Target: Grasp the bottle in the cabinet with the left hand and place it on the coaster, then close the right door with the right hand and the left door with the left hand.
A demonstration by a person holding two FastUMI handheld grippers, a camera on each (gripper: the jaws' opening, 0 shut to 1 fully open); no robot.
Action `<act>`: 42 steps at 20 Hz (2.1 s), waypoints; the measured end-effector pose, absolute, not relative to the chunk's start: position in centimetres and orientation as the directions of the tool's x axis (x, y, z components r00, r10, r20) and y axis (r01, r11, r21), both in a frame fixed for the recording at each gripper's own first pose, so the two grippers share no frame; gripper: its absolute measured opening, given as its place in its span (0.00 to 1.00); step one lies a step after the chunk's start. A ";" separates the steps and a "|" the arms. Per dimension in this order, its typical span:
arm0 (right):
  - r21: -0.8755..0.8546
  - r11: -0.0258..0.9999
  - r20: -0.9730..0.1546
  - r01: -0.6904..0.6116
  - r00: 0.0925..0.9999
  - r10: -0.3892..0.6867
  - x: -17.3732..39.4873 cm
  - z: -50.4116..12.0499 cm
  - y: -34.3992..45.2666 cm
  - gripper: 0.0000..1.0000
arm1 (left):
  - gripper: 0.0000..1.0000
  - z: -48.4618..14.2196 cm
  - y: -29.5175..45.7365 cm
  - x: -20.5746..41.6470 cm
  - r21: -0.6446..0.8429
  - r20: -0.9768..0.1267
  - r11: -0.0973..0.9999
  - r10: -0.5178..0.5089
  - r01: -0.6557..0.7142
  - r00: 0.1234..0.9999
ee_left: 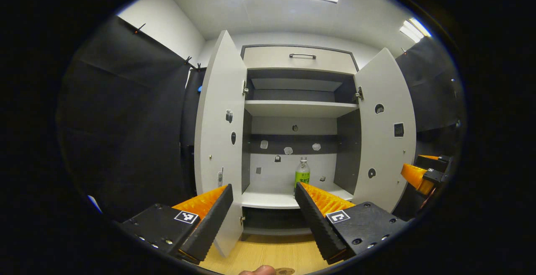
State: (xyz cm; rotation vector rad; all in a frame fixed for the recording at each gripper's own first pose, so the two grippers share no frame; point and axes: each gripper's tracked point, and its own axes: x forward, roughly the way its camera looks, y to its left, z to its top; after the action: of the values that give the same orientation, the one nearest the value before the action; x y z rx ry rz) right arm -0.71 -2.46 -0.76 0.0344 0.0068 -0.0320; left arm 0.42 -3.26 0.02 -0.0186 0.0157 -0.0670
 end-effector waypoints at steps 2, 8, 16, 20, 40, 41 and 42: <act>0.038 0.999 -0.025 0.030 0.999 -0.029 -0.9 -1.2 -2.5 0.99 | 0.95 -0.2 -3.4 0.8 -0.021 -0.018 0.998 -0.059 0.059 0.998; 0.042 0.998 -0.015 0.040 0.999 -0.040 -1.3 -0.9 -3.5 1.00 | 0.95 -0.9 -5.1 2.8 -0.062 -0.025 0.996 -0.069 0.067 0.997; 0.046 0.994 -0.020 0.096 0.995 -0.095 -1.6 -1.3 -6.7 0.99 | 0.95 -2.2 -10.3 8.3 -0.061 -0.027 0.990 -0.132 0.130 0.991; 0.033 0.991 -0.035 0.126 0.992 -0.125 -1.6 -1.9 -8.1 0.99 | 0.95 -2.9 -11.9 11.3 -0.019 -0.017 0.990 -0.140 0.140 0.990; 0.023 0.943 -0.082 0.333 0.940 -0.330 -3.2 -4.0 -16.0 0.99 | 0.95 -13.2 -20.0 28.7 -0.027 -0.159 0.980 -0.197 0.195 0.968; 0.024 0.940 -0.087 0.340 0.937 -0.337 -3.3 -4.2 -16.3 0.99 | 0.95 -13.7 -20.2 29.6 -0.029 -0.165 0.980 -0.198 0.196 0.966; 0.029 0.938 -0.099 0.345 0.935 -0.340 -3.3 -4.4 -16.5 1.00 | 0.95 -14.0 -20.3 30.3 -0.031 -0.166 0.981 -0.196 0.194 0.966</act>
State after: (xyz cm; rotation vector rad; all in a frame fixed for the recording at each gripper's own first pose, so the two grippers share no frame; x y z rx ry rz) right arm -3.27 -16.55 -4.35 0.0465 0.0927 -0.3503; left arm 30.28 -20.27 -14.00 -0.0145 0.1698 -0.1972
